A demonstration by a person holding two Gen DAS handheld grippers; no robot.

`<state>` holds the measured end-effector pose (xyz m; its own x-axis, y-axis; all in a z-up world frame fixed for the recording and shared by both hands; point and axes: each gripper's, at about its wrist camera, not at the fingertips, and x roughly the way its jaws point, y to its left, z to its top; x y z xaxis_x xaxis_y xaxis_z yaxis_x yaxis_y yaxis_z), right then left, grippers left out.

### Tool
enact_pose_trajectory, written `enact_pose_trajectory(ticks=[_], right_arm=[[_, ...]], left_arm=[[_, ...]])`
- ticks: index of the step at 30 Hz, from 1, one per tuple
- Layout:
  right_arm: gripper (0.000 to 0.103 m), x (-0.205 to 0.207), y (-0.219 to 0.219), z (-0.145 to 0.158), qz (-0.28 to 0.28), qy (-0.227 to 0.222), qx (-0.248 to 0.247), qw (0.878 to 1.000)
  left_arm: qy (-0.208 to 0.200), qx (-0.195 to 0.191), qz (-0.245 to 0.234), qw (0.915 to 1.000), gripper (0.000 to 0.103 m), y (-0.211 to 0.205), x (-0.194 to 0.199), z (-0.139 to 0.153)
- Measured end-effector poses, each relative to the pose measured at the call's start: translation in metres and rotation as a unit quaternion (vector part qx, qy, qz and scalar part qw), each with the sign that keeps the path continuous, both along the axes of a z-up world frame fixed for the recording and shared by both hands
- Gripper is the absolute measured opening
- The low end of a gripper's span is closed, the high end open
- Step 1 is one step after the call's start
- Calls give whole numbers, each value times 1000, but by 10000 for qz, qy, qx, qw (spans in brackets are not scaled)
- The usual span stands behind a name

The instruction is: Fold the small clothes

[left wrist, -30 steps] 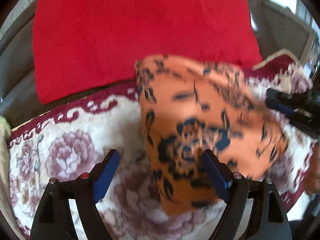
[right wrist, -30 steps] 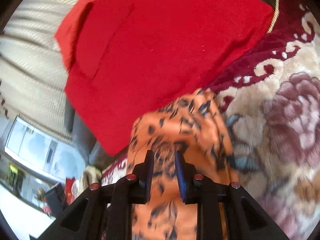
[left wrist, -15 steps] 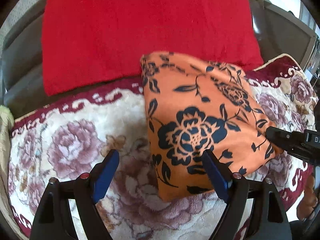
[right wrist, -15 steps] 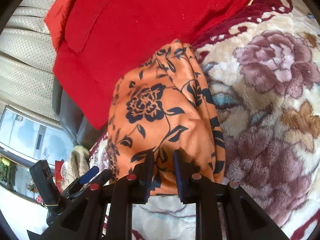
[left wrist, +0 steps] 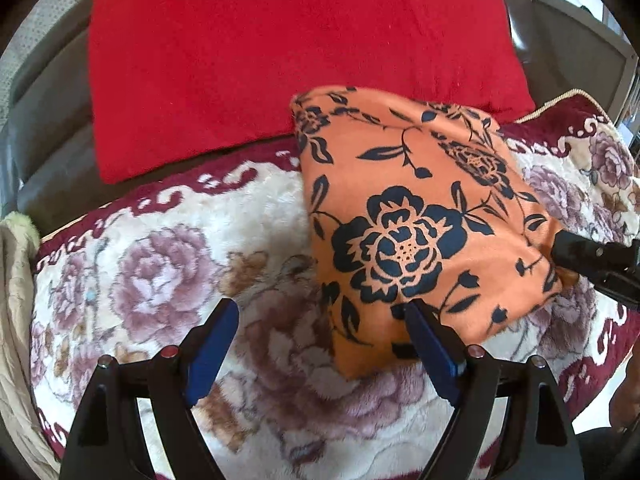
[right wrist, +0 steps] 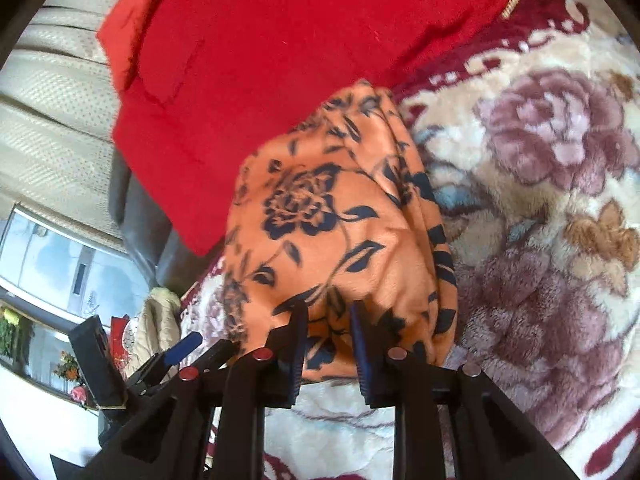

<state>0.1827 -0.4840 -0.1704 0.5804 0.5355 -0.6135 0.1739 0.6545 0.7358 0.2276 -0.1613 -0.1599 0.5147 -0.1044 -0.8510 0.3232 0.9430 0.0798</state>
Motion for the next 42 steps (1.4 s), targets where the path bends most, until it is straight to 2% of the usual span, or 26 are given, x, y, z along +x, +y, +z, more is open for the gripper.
enact_pose_trajectory(ticks=[6, 9, 15, 17, 20, 22, 26, 28, 30, 32, 34, 37, 42], right_arm=[[25, -20, 3, 27, -73, -567, 186, 9982], [25, -18, 17, 28, 58, -544, 208, 9983], [25, 0, 36, 21, 156, -435, 287, 9985], [25, 12, 44, 8, 126, -124, 239, 9996], [24, 28, 52, -12, 172, 345, 127, 9992], [25, 32, 50, -5, 240, 221, 94, 9994], [25, 48, 35, 19, 29, -415, 190, 9990], [25, 64, 35, 19, -70, -413, 58, 9991], [25, 83, 40, 10, -39, -169, -191, 9997], [24, 105, 48, -6, 65, 215, -418, 9989], [25, 115, 49, -3, 44, 225, -463, 9987], [26, 139, 53, 17, 107, 67, -547, 9984], [25, 195, 84, 20, 647, 430, -1115, 9907]], left_arm=[[-539, 230, -2, 9983, 87, 8, -23, 25], [-656, 256, -8, 9975, 88, 11, -27, 32], [-629, 612, 264, 9958, 90, 13, -1, 17], [-607, 383, 318, 9969, 90, 14, 13, 8], [-298, -22, 434, 9986, 90, 15, 31, -8], [-180, -417, 427, 9981, 90, 17, 39, -20], [-197, -893, 278, 9954, 90, 24, 43, -32], [-109, -1122, 322, 9931, 93, 30, 47, -36], [-72, -1265, 317, 9914, 93, 33, 48, -38], [-171, -1249, 230, 9918, 93, 35, 45, -38], [-238, -1234, 174, 9919, 93, 36, 43, -37], [-320, -1167, 135, 9926, 93, 34, 40, -36], [-299, -1203, 115, 9922, 93, 36, 40, -35]])
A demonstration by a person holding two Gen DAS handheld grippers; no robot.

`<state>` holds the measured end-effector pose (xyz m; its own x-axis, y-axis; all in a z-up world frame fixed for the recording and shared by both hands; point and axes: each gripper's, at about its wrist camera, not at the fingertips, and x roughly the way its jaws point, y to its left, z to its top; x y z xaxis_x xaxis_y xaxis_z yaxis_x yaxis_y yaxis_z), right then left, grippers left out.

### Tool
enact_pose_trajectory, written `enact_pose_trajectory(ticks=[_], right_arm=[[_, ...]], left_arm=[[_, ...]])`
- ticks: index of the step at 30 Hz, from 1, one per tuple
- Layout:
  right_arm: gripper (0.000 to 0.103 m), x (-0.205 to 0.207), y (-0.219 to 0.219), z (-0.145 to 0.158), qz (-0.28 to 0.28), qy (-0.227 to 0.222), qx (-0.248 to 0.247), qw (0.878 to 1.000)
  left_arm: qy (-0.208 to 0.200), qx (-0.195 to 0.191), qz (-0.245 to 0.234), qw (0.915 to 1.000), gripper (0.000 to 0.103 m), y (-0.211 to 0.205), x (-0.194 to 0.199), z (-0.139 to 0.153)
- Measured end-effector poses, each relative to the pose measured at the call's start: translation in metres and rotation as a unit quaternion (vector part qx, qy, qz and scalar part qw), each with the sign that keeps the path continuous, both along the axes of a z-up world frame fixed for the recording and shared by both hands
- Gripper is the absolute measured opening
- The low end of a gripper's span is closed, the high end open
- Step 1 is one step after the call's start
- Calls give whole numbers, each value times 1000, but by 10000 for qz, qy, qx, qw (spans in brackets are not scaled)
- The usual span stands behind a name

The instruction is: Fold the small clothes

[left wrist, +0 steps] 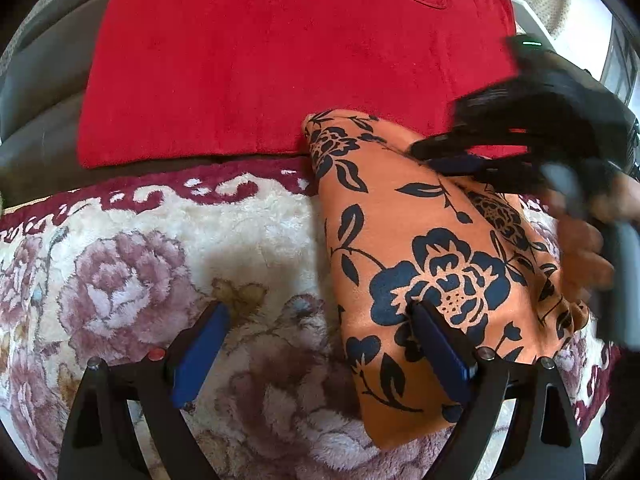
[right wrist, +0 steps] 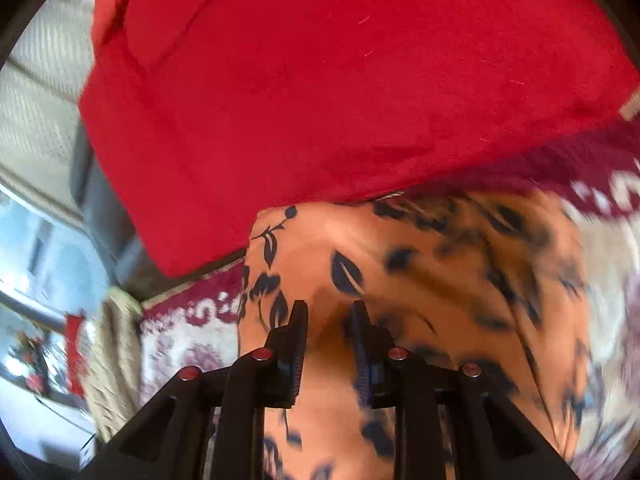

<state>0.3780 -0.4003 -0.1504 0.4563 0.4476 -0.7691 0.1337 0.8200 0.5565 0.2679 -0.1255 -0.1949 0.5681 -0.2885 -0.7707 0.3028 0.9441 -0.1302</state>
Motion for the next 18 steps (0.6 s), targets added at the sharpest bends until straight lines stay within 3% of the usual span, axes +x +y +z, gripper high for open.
enact_pose_trajectory(ticks=[2, 4, 7, 10, 15, 18], right_arm=[[25, 20, 8, -17, 110, 314, -237, 9992], [25, 36, 11, -27, 233, 335, -404, 9983], [25, 33, 0, -24, 65, 348, -77, 9993], [25, 7, -16, -7, -34, 50, 193, 9998], [26, -63, -39, 16, -192, -245, 65, 9995], [26, -100, -45, 14, -307, -202, -16, 9993]], left_arm=[[-16, -12, 17, 10000, 93, 0, -2, 2], [-12, 1, 14, 10000, 93, 0, -4, 4], [-31, 70, -2, 10000, 93, -1, -6, 5], [-86, 103, 3, 9999, 93, -2, -11, 9], [-368, -16, 66, 9993, 93, 2, -21, 26], [-336, 180, 107, 9992, 93, -4, -20, 22]])
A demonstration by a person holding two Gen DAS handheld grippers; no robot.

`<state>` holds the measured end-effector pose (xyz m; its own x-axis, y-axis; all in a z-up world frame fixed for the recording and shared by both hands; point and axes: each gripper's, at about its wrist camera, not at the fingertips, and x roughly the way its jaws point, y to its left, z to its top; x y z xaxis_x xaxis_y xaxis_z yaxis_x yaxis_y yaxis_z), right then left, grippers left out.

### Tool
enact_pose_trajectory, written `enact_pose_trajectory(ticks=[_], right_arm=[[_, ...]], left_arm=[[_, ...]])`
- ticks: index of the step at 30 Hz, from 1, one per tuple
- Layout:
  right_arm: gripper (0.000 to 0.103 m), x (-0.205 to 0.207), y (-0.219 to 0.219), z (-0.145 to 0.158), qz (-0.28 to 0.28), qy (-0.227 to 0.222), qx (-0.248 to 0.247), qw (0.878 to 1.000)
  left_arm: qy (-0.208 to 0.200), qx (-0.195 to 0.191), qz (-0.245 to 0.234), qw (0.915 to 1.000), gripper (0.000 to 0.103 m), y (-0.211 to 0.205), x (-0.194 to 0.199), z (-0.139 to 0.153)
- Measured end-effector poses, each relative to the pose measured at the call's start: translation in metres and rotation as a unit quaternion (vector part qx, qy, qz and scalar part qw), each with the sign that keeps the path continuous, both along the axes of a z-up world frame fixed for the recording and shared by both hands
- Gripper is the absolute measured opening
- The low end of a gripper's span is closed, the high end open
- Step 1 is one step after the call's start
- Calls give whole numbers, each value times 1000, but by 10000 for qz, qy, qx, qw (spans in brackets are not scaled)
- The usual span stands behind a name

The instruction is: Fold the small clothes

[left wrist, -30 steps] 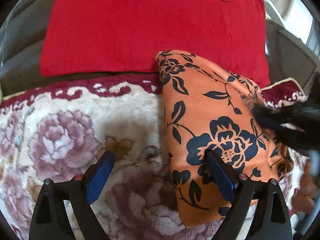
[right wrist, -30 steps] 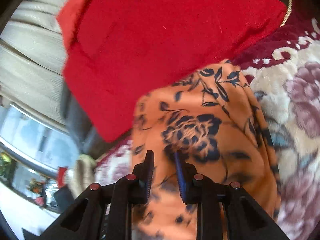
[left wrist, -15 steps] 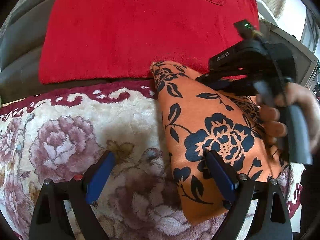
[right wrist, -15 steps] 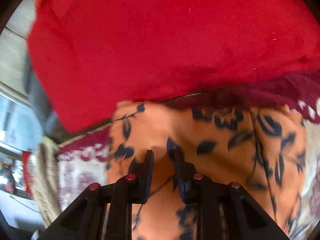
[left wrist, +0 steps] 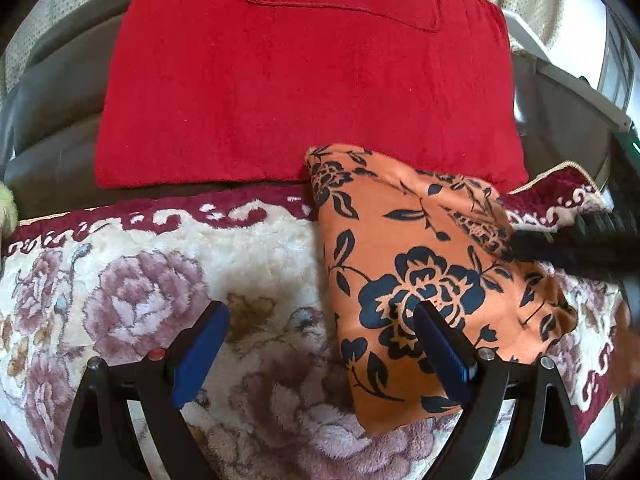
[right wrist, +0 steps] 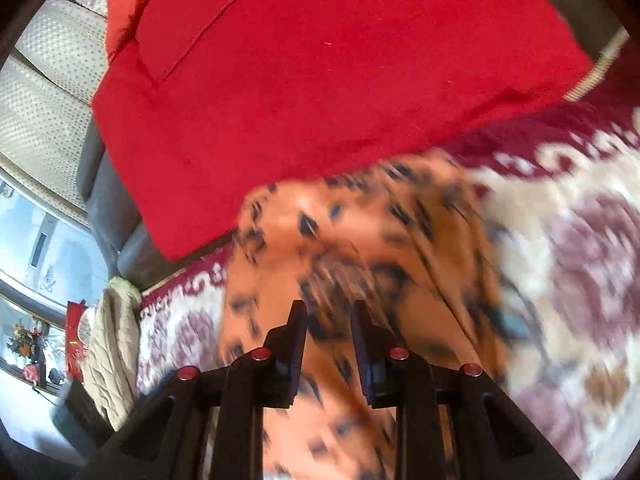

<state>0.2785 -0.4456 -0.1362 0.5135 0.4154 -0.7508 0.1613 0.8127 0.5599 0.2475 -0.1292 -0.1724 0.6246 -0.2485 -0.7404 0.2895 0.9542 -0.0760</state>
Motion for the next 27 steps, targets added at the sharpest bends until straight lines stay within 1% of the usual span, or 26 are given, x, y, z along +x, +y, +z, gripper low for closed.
enact_pose_trajectory(ticks=[2, 3, 4, 5, 7, 9, 11, 13, 16, 19, 22, 27], right_arm=[[27, -17, -5, -14, -129, 187, -78, 9997], [26, -23, -5, -21, -148, 296, -141, 9994], [26, -31, -5, -27, -149, 303, -119, 9994], [26, -38, -7, -29, -181, 169, -62, 9997], [25, -44, -9, -22, -121, 141, -63, 9998], [26, -58, -18, -12, -137, -55, 71, 9999], [26, -72, -23, -5, -198, -327, 187, 9991], [27, -83, -28, -1, -259, -461, 230, 9983], [27, -96, -28, 4, -294, -554, 333, 9975], [27, -107, -33, 11, -357, -737, 316, 9961], [27, -114, -29, 21, -442, -986, 167, 9940], [27, -119, -23, 27, -456, -1157, -33, 9922]], left_arm=[[215, 481, -63, 9986, 93, -13, 5, -15], [245, 549, -95, 9981, 93, -16, 5, -19], [174, 566, -64, 9982, 93, -18, 4, -20], [114, 567, -17, 9983, 93, -19, 3, -17], [66, 556, 15, 9984, 93, -19, 0, -12], [-78, 540, 52, 9985, 93, -19, -5, -5], [-249, 602, 78, 9978, 93, -21, -11, 1], [-392, 628, 47, 9972, 93, -24, -19, 8], [-585, 637, 36, 9962, 93, -29, -22, 16], [-744, 617, 35, 9953, 93, -31, -27, 24], [-957, 661, 55, 9932, 93, -33, -34, 32], [-1051, 523, 44, 9931, 93, -30, -39, 42]])
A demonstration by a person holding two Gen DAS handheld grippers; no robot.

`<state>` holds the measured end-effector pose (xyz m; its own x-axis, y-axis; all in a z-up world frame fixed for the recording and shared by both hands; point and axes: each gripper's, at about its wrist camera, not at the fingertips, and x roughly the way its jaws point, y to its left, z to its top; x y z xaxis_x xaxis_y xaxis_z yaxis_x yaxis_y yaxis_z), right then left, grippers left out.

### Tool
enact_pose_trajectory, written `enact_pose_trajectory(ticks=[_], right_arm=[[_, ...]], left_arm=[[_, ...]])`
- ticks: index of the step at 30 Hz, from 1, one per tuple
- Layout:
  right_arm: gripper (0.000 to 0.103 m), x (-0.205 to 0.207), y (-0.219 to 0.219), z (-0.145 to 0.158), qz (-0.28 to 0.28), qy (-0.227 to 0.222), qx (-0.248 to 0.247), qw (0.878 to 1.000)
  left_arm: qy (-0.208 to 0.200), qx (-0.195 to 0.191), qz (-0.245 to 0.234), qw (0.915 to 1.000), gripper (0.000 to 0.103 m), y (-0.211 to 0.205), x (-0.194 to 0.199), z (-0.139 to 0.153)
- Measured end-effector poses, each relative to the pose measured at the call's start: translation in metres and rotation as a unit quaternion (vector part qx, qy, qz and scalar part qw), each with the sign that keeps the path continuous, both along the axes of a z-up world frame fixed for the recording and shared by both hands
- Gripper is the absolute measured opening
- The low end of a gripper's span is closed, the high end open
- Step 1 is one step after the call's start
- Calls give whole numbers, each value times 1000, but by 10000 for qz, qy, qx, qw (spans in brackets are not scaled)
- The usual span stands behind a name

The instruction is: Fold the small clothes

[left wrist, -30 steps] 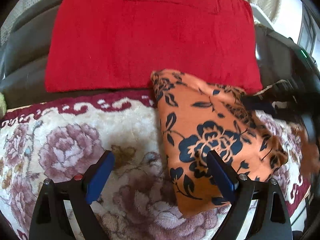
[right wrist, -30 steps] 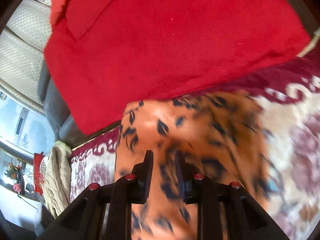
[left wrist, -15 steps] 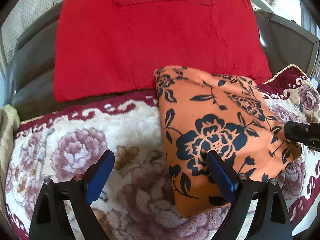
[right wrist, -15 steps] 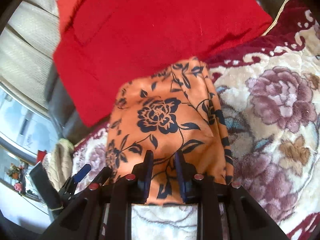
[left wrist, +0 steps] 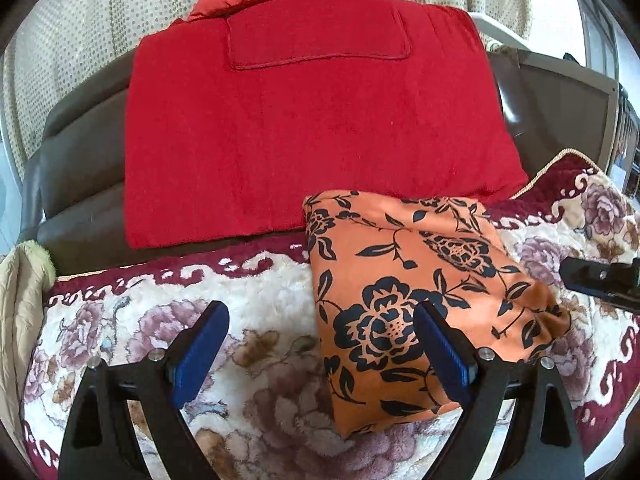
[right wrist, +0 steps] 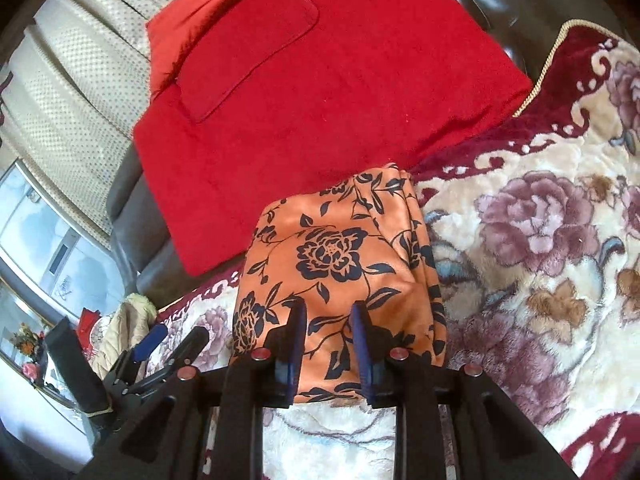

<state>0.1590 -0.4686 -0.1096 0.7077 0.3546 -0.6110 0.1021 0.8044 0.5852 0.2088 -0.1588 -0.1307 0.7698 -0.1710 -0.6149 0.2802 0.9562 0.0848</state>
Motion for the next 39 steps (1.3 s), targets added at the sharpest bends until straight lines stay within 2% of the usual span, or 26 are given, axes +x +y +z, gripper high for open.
enact_pose_trajectory(ticks=[12, 27, 33, 39], right_arm=[[27, -6, 12, 4, 23, -196, -94, 9998], [27, 17, -4, -31, -64, 444, -18, 9990], [28, 32, 3, -51, 2, 774, -110, 9969], [30, 37, 4, -59, -21, 843, -119, 9964]], left_arm=[[-4, -19, 70, 10000, 93, 7, -4, 1], [242, 94, 151, 9995, 93, -2, 19, -18], [333, 285, 182, 9989, 93, -3, 29, -32], [499, 327, 231, 9979, 93, 0, 37, -42]])
